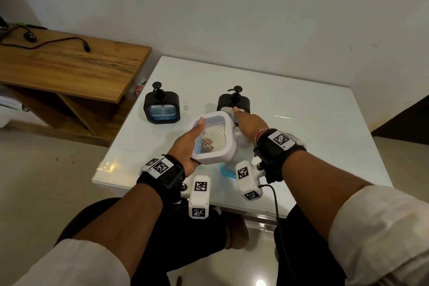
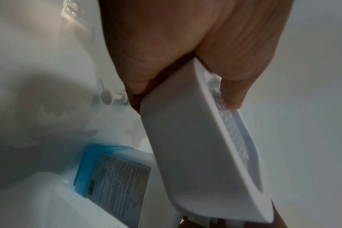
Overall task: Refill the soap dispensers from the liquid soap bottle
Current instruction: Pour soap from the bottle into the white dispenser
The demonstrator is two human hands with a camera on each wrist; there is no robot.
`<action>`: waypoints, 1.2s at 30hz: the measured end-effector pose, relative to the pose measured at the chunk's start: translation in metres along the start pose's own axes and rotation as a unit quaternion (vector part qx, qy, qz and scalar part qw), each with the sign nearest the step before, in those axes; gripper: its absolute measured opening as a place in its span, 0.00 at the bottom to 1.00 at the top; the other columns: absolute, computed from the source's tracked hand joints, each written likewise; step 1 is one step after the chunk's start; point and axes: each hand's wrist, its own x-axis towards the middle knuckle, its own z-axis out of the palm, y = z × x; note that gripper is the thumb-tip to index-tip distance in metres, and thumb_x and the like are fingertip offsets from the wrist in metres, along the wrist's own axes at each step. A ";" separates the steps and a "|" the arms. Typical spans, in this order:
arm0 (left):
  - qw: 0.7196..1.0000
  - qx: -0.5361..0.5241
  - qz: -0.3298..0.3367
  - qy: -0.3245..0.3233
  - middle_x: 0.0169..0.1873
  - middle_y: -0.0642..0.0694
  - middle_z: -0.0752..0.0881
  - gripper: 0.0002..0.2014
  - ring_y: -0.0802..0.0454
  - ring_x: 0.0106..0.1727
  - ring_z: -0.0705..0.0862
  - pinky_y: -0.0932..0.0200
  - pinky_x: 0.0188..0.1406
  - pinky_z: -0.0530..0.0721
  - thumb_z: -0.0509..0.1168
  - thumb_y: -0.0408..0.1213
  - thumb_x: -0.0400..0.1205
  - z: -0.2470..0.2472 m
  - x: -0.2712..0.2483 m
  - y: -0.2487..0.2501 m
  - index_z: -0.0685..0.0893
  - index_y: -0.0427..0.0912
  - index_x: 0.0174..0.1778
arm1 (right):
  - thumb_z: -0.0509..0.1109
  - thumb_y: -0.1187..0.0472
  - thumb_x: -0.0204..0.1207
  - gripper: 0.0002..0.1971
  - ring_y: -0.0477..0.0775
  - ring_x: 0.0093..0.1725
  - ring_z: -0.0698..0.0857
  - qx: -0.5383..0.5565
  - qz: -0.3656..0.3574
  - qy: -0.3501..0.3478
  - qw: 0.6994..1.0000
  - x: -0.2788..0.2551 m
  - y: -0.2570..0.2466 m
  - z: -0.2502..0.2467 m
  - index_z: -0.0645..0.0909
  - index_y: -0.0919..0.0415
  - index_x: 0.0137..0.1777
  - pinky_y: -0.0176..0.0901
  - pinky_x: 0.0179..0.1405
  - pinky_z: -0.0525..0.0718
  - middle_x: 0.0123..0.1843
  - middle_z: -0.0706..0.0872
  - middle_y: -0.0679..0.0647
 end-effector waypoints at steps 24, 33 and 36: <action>1.000 0.010 0.020 -0.016 0.51 0.44 0.94 0.19 0.46 0.47 0.94 0.47 0.47 0.90 0.64 0.54 0.87 0.000 -0.003 0.000 0.85 0.47 0.68 | 0.51 0.42 0.87 0.24 0.57 0.56 0.79 0.080 -0.010 -0.029 0.996 -0.005 -0.001 -0.006 0.78 0.61 0.61 0.46 0.63 0.73 0.47 0.82 0.54; 0.999 0.013 0.027 -0.010 0.64 0.39 0.90 0.24 0.43 0.57 0.91 0.45 0.54 0.89 0.65 0.54 0.87 0.006 -0.006 0.001 0.83 0.44 0.74 | 0.51 0.42 0.86 0.28 0.63 0.69 0.78 0.039 0.002 -0.012 0.999 -0.013 -0.002 -0.002 0.73 0.63 0.75 0.51 0.72 0.72 0.72 0.78 0.63; 0.999 0.008 0.026 -0.017 0.62 0.40 0.91 0.21 0.43 0.57 0.91 0.44 0.56 0.88 0.64 0.53 0.87 0.005 -0.008 0.001 0.85 0.45 0.70 | 0.53 0.43 0.86 0.25 0.60 0.65 0.80 0.131 -0.002 -0.061 0.990 -0.013 0.000 -0.006 0.73 0.60 0.74 0.52 0.71 0.75 0.69 0.80 0.61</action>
